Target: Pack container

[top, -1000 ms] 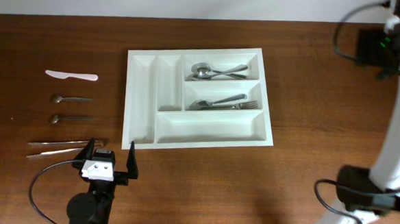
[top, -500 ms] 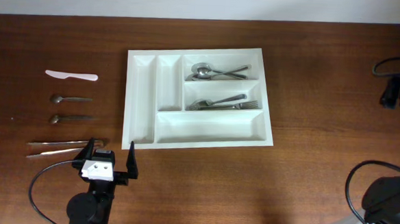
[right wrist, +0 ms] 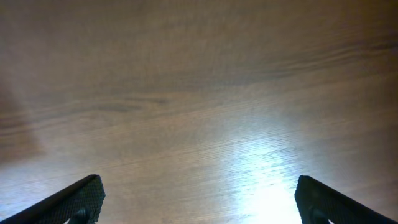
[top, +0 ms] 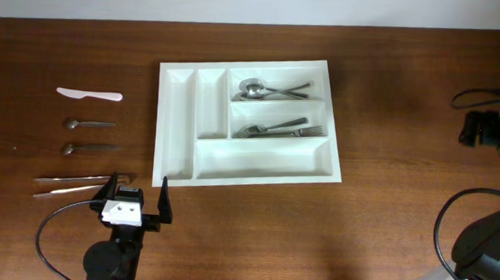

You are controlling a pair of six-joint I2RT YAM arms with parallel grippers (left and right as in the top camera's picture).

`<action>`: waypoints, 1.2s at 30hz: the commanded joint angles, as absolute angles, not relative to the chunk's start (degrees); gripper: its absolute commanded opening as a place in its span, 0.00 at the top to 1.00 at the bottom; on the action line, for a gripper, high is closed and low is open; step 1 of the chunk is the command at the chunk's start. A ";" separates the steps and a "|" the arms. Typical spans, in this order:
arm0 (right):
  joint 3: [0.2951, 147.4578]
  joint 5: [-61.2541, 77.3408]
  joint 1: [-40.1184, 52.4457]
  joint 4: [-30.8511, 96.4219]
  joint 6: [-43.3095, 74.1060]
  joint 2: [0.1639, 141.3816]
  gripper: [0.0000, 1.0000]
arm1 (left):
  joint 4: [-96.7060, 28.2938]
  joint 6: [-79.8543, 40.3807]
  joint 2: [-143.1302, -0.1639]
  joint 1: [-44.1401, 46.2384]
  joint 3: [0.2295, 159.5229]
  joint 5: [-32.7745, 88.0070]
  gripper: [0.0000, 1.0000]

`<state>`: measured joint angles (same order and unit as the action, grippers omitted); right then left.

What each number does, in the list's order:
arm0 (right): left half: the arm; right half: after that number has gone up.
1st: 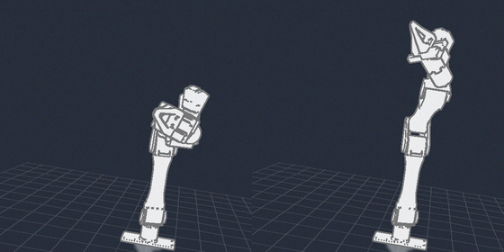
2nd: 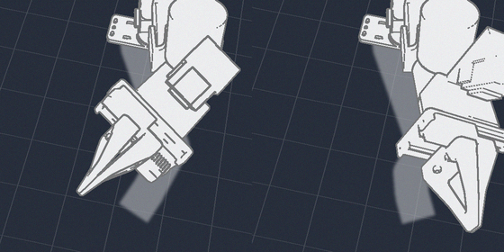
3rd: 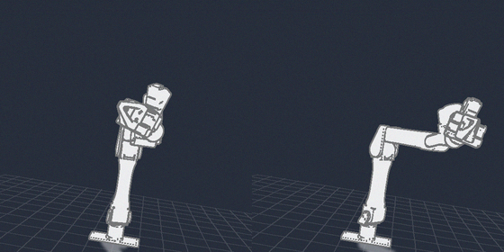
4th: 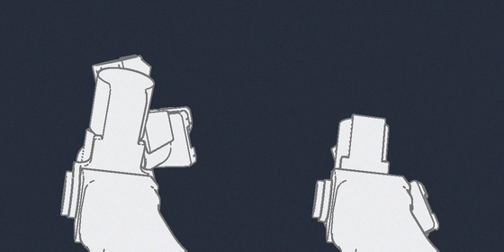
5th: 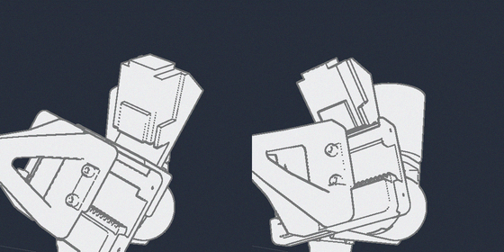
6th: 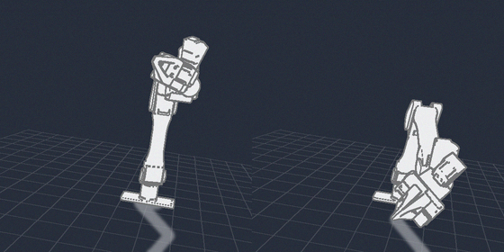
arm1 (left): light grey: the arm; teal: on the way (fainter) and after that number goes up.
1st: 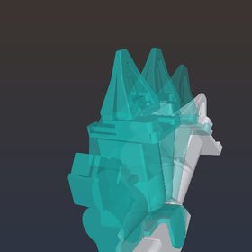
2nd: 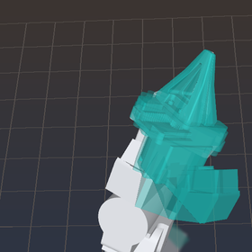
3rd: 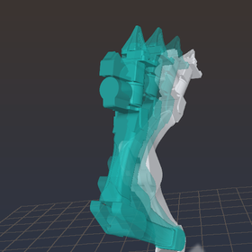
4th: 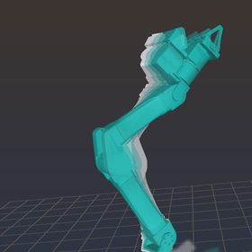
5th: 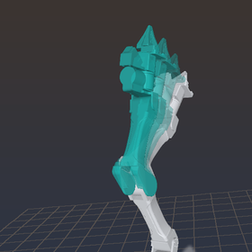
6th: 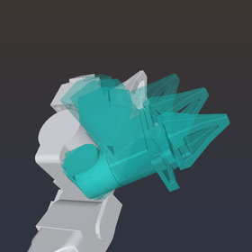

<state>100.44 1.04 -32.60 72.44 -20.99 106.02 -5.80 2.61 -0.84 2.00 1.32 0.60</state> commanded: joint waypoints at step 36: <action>85.32 -0.69 -32.64 58.00 -20.56 105.38 0.01 | -19.51 3.07 -7.42 1.69 20.51 -10.94 0.01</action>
<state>85.54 -0.16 -32.60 58.22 -20.95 106.02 -16.34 2.63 -3.84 2.00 11.29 -2.42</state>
